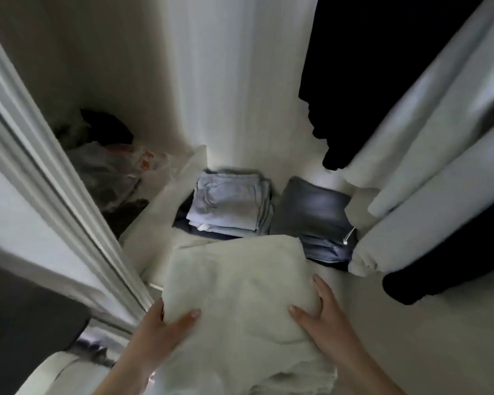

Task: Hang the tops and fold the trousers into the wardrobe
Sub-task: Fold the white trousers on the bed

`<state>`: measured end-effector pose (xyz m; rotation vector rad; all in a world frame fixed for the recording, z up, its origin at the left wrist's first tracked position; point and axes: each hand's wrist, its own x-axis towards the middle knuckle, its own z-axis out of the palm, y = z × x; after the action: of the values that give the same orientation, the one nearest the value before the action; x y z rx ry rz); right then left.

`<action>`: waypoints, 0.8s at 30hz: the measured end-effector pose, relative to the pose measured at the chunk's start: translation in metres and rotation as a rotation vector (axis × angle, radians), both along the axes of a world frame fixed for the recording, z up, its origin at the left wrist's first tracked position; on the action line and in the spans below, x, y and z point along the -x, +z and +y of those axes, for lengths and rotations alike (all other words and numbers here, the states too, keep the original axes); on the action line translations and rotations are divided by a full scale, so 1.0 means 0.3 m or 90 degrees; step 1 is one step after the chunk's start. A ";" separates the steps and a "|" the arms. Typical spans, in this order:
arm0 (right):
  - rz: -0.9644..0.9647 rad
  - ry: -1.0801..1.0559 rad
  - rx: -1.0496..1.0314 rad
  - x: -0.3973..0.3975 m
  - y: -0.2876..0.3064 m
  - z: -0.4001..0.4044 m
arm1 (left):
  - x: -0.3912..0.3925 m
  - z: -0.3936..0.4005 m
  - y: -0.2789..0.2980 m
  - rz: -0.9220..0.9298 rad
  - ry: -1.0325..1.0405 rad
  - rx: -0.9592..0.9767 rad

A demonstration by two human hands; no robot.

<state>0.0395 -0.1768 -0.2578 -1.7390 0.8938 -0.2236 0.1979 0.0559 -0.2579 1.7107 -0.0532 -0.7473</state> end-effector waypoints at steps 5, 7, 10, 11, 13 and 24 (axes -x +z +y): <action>0.012 0.007 0.047 -0.261 -0.048 -0.198 | -0.281 -0.234 -0.048 -0.023 -0.028 -0.047; 0.042 0.007 0.075 -0.337 -0.066 -0.244 | -0.367 -0.303 -0.068 -0.050 -0.064 -0.083; 0.079 0.007 0.103 -0.436 -0.096 -0.323 | -0.499 -0.401 -0.100 -0.099 -0.130 -0.115; 0.090 0.003 0.117 -0.470 -0.101 -0.353 | -0.540 -0.439 -0.118 -0.101 -0.152 -0.119; 0.106 -0.019 0.135 -0.515 -0.107 -0.423 | -0.605 -0.520 -0.145 -0.086 -0.186 -0.105; 0.342 -0.167 0.346 -0.545 -0.124 -0.862 | -0.743 -1.172 -0.310 -0.070 -0.372 0.032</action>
<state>0.2031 -0.4354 -0.2951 -2.2308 1.5667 -0.1826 0.4209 -0.2955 -0.3510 1.6979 -0.6648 -1.0634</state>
